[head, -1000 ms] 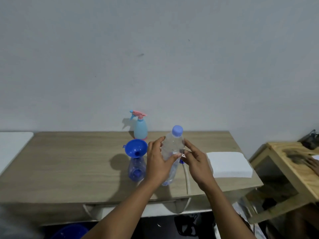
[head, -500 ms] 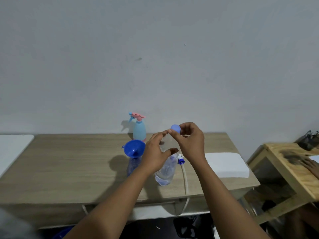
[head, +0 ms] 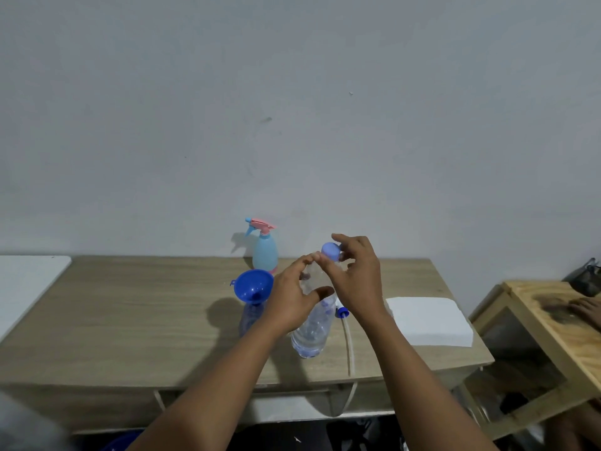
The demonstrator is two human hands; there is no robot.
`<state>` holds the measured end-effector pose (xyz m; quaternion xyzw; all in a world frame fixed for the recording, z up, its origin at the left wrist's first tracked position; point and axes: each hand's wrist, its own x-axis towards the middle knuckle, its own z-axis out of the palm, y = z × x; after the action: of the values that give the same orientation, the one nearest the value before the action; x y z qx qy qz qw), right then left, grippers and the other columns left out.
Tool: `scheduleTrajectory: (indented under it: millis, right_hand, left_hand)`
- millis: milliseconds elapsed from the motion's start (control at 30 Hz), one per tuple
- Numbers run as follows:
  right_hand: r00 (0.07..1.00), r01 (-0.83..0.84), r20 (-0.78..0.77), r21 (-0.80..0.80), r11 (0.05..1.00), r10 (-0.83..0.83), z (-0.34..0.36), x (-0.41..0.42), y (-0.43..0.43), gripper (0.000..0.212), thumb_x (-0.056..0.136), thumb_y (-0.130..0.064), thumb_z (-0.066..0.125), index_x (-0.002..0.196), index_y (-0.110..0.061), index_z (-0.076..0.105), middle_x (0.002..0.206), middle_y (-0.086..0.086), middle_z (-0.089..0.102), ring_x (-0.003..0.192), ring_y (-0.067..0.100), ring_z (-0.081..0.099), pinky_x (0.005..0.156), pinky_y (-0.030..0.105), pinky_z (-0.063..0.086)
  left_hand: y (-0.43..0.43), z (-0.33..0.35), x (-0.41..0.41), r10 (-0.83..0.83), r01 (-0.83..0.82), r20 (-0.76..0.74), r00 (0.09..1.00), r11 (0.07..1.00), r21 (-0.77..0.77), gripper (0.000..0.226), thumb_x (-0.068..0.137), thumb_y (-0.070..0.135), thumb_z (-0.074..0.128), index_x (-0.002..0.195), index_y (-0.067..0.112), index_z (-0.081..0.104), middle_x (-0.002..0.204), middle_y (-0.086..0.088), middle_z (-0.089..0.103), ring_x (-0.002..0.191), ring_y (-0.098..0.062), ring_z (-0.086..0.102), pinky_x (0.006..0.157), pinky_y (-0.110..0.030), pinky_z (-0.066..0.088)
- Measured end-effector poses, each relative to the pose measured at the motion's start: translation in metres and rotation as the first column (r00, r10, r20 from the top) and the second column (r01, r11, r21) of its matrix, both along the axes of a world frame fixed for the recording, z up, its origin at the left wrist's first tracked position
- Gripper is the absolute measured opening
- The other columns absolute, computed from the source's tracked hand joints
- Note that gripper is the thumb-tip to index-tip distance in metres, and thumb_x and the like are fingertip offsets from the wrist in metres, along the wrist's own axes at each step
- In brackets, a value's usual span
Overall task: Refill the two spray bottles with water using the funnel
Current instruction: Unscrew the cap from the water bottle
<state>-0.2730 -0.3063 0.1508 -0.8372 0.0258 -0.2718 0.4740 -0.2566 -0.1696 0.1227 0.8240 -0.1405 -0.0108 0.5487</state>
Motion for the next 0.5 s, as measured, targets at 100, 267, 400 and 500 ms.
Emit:
scheduleTrajectory:
  millis: [100, 267, 400, 500]
  right_hand:
    - [0.997, 0.019, 0.071, 0.010, 1.000, -0.020, -0.004, 0.001, 0.001, 0.025, 0.085, -0.033, 0.077, 0.108, -0.027, 0.069, 0.102, -0.016, 0.067, 0.094, 0.001, 0.062, 0.072, 0.007, 0.043]
    - [0.987, -0.154, -0.029, 0.067, 0.986, 0.156, 0.000, -0.003, -0.005, 0.034, 0.095, -0.035, 0.063, 0.129, -0.029, 0.064, 0.124, -0.018, 0.064, 0.115, -0.005, 0.056, 0.086, 0.004, 0.041]
    - [0.985, -0.133, -0.094, 0.129, 0.983, 0.146, 0.000, -0.002, -0.001, 0.041, 0.094, -0.039, 0.063, 0.134, -0.033, 0.057, 0.126, -0.017, 0.062, 0.116, -0.002, 0.056, 0.088, 0.010, 0.040]
    - [0.998, -0.002, -0.055, 0.280, 0.960, 0.018, 0.003, -0.001, 0.008, 0.041, 0.078, -0.036, 0.082, 0.111, -0.025, 0.061, 0.105, -0.012, 0.069, 0.097, 0.002, 0.065, 0.074, 0.011, 0.046]
  left_hand:
    - [0.001, 0.000, 0.000, 0.001, -0.001, 0.006, 1.000, 1.000, 0.000, 0.067, 0.078, 0.035, 0.081, 0.136, 0.040, 0.047, 0.125, 0.022, 0.057, 0.109, 0.001, 0.057, 0.091, -0.037, 0.057]
    - [0.001, 0.002, -0.001, -0.001, 0.000, -0.009, 1.000, 1.000, -0.021, 0.068, 0.078, 0.035, 0.081, 0.136, 0.043, 0.046, 0.122, 0.024, 0.055, 0.109, 0.001, 0.056, 0.092, -0.037, 0.056]
    - [0.001, 0.002, -0.001, 0.008, -0.008, -0.004, 1.000, 1.000, -0.018, 0.069, 0.078, 0.035, 0.080, 0.138, 0.040, 0.046, 0.126, 0.023, 0.056, 0.109, 0.001, 0.057, 0.093, -0.037, 0.056]
    - [0.001, 0.000, -0.001, 0.004, -0.004, 0.003, 1.000, 1.000, 0.007, 0.067, 0.079, 0.036, 0.080, 0.137, 0.037, 0.047, 0.128, 0.021, 0.057, 0.110, 0.001, 0.057, 0.092, -0.038, 0.056]
